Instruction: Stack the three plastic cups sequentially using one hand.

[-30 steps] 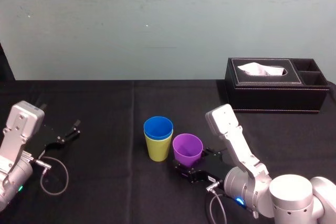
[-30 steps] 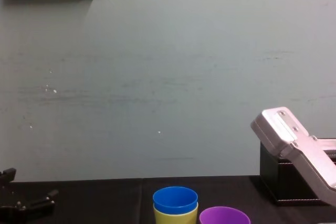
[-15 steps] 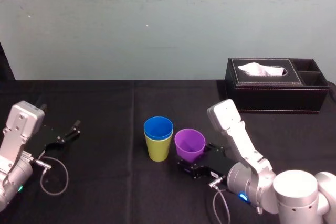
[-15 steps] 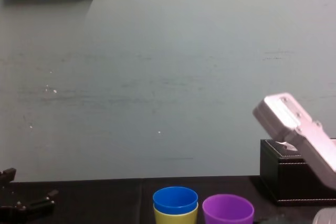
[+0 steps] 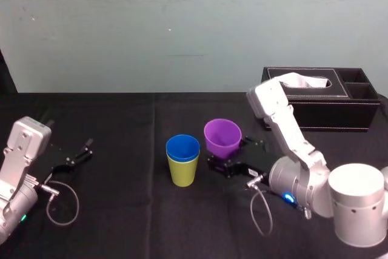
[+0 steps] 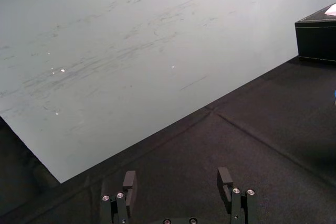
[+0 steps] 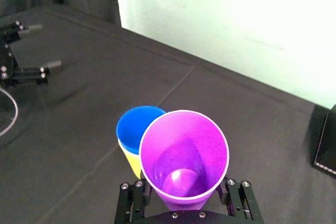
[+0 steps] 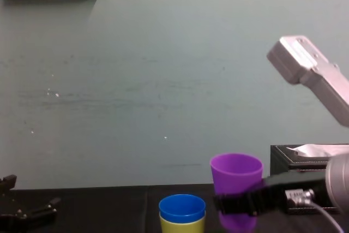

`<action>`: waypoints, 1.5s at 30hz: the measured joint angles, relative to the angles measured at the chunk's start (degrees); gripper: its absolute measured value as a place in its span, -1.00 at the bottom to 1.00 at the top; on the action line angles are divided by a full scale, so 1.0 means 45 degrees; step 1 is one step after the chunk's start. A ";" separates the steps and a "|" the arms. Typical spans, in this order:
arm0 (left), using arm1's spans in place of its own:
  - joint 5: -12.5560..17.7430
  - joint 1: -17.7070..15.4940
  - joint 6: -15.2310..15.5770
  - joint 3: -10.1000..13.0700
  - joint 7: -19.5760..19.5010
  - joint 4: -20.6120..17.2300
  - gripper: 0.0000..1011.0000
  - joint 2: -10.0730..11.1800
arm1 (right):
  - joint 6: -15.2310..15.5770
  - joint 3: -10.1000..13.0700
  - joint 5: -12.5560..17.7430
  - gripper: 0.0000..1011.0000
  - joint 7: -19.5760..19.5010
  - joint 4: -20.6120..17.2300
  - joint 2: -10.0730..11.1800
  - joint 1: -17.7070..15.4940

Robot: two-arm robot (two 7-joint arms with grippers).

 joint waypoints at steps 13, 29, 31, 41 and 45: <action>0.0000 0.0001 0.0000 0.0000 0.0000 0.0000 0.98 0.0000 | 0.0779 -0.0295 -0.0014 0.40 0.0226 -0.0164 -0.0276 0.0944; 0.0001 0.0000 0.0000 0.0000 0.0000 0.0000 0.98 0.0001 | 0.1029 -0.0641 0.0047 0.40 0.0292 0.0791 -0.1034 0.1727; 0.0000 0.0000 0.0000 0.0000 0.0000 0.0000 0.98 0.0000 | 0.0946 -0.0706 0.0056 0.40 0.0308 0.0934 -0.1072 0.1785; 0.0000 0.0000 -0.0001 -0.0001 0.0000 0.0000 0.98 0.0000 | 0.0589 -0.0883 0.0124 0.40 0.0335 0.1328 -0.1182 0.1892; -0.0001 0.0000 0.0000 -0.0001 0.0000 0.0000 0.98 0.0000 | 0.0516 -0.0942 0.0138 0.40 0.0328 0.1406 -0.1213 0.1932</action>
